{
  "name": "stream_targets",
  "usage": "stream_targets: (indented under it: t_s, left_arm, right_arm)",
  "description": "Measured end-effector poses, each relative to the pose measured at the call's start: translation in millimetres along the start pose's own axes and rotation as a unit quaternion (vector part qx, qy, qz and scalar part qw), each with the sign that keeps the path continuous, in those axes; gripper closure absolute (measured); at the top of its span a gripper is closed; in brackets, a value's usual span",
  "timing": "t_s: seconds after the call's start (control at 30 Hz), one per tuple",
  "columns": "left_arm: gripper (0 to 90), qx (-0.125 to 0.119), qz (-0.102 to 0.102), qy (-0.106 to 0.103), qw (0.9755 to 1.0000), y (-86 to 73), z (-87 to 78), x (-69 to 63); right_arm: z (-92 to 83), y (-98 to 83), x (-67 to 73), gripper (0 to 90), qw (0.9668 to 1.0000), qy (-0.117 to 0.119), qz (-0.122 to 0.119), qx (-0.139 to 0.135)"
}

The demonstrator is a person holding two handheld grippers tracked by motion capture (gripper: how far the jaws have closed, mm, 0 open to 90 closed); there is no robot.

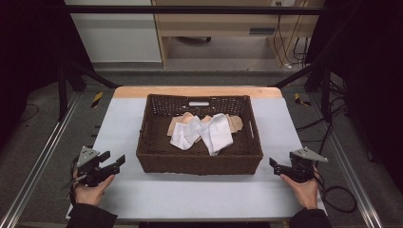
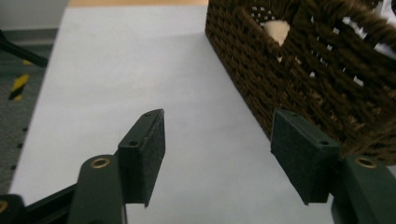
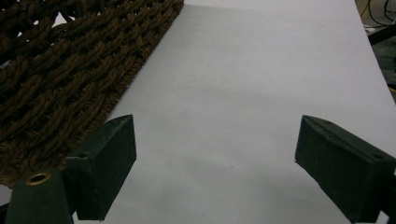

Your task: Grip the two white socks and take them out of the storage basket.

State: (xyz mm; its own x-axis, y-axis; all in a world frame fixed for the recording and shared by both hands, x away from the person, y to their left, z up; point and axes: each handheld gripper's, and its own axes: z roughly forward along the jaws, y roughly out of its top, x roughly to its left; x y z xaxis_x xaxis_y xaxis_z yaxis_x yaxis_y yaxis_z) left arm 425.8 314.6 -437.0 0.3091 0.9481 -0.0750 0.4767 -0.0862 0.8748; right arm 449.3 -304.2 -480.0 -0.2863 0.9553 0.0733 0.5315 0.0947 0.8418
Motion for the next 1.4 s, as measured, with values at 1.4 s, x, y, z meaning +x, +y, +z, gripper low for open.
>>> stream_targets:
  t_s: [1.4]
  left_arm:
    - [37.0,-0.081,0.044,-0.031,0.9953,89.5,-17.7,-46.2]
  right_arm:
    - [-0.8,-1.7,9.0,11.9,0.9998,0.004,-0.017,0.010]
